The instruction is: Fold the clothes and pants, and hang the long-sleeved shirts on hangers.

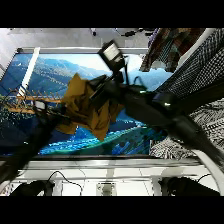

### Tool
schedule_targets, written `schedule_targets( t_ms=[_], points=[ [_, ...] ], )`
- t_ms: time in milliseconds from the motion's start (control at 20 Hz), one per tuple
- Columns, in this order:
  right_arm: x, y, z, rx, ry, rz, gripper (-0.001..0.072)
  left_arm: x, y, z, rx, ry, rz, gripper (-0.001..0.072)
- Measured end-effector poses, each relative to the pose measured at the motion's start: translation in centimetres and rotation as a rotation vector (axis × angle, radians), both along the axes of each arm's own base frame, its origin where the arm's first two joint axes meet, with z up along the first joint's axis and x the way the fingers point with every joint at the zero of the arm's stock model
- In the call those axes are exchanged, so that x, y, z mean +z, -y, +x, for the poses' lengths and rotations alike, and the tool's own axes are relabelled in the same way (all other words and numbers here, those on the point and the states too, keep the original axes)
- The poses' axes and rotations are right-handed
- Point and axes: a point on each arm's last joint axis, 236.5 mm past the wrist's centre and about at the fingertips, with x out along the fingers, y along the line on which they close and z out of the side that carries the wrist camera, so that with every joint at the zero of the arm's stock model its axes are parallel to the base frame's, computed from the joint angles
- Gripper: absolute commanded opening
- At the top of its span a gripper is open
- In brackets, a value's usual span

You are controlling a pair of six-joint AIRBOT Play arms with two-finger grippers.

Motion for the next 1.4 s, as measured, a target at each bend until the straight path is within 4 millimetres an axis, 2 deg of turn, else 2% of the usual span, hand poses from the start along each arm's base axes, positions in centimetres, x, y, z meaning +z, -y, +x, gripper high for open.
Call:
schedule_targets(
  t_ms=[100,200,300,400,450,550,650,750,850,900,1000,1150,1250,1400],
  points=[
    [3.8,2.7,-0.9,-0.032,0.073,0.033,0.0033,6.4,-1.9,-0.4,-0.006,0.053,0.029,0.003],
    [7.7,5.1,-2.7,-0.049,0.138,0.092,0.0033,14.1,-3.8,-1.7,0.003,0.145,0.076,0.0029],
    [11.5,7.3,-4.8,-0.063,0.212,0.158,0.0033,22.1,-4.9,-3.8,0.013,0.264,0.133,0.003],
    [14.8,9.2,-6.7,-0.069,0.273,0.22,0.0033,29.0,-5.3,-5.9,0.021,0.383,0.178,0.003],
    [16.3,10.0,-7.8,-0.069,0.298,0.246,0.0033,31.8,-5.4,-6.8,0.026,0.432,0.197,0.003],
    [18.3,11.1,-9.1,-0.069,0.331,0.271,0.0033,36.0,-5.3,-7.9,0.023,0.501,0.216,0.003],
    [19.3,11.9,-9.7,-0.078,0.354,0.266,0.0034,38.1,-4.6,-7.9,0.0,0.529,0.225,0.003],
    [18.5,12.1,-9.2,-0.099,0.337,0.226,0.0034,38.0,-3.5,-6.8,-0.043,0.501,0.233,0.0031],
    [15.5,12.2,-7.0,-0.159,0.245,0.152,0.0033,35.7,-2.0,-4.9,-0.104,0.41,0.237,0.0031],
    [13.3,12.5,-5.4,-0.208,0.179,0.102,0.0033,33.8,-1.2,-3.7,-0.14,0.337,0.234,0.0031],
    [8.1,13.1,-2.5,-0.307,0.048,-0.004,0.0033,29.4,0.1,-1.5,-0.199,0.181,0.223,0.0031],
    [-1.0,13.2,0.3,-0.4,-0.145,-0.143,0.0033,20.7,1.7,1.3,-0.272,-0.076,0.198,0.003],
    [-7.0,13.2,1.0,-0.44,-0.264,-0.194,0.0033,14.6,2.3,2.1,-0.3,-0.234,0.178,0.003],
    [-13.8,12.7,0.5,-0.45,-0.397,-0.22,0.0032,6.4,2.6,1.9,-0.315,-0.413,0.157,0.003]
  ],
)
